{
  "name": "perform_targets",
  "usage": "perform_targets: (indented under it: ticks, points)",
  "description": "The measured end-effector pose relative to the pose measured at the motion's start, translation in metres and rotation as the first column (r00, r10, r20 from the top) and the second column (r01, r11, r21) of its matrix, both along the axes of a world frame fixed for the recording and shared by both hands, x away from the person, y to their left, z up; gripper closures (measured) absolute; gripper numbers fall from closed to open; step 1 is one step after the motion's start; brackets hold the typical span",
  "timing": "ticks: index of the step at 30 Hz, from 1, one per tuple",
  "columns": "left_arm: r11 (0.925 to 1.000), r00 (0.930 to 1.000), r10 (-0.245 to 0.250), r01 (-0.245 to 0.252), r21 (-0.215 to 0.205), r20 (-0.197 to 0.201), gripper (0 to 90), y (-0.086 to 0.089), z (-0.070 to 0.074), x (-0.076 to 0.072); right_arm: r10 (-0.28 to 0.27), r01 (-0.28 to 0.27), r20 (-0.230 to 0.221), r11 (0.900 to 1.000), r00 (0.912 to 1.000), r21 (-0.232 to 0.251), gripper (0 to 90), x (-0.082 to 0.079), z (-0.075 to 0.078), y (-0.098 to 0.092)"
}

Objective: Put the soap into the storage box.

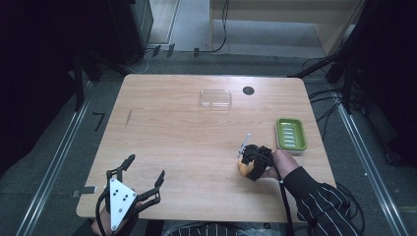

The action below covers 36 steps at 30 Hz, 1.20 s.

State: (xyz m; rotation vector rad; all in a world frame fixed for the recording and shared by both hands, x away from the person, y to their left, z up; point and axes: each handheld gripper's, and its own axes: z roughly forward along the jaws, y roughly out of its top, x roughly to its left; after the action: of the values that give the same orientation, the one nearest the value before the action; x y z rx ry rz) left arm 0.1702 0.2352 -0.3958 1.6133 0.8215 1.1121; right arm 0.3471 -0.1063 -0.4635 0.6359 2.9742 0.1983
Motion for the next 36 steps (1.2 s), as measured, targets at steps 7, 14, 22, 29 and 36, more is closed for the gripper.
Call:
perform_targets:
  ticks: [7,14,22,29,36]
  points:
    - [1.0000,1.0000,0.000,0.000,0.003,0.000,13.0,0.000,0.000,0.000,-0.020,0.020,0.005,1.000,0.9998,0.009,40.4,-0.001,0.000,-0.001]
    - [1.0000,1.0000,0.002,-0.002,0.000,0.003,13.0,0.000,0.000,0.000,-0.039,0.039,0.017,0.999,0.9991,0.013,40.4,-0.004,0.002,-0.002]
    - [1.0000,1.0000,0.005,-0.005,-0.003,0.004,13.0,0.000,0.000,0.000,-0.089,0.087,0.037,0.996,0.9954,0.030,40.4,-0.007,0.008,-0.007]
    - [1.0000,1.0000,0.004,-0.004,-0.004,0.005,13.0,0.001,0.000,0.000,-0.136,0.134,0.057,0.990,0.9890,0.039,40.3,-0.009,0.013,-0.017]
    - [1.0000,1.0000,0.004,-0.004,-0.005,0.006,13.0,0.001,0.000,-0.001,-0.179,0.176,0.066,0.983,0.9816,0.044,40.3,-0.009,0.016,-0.027]
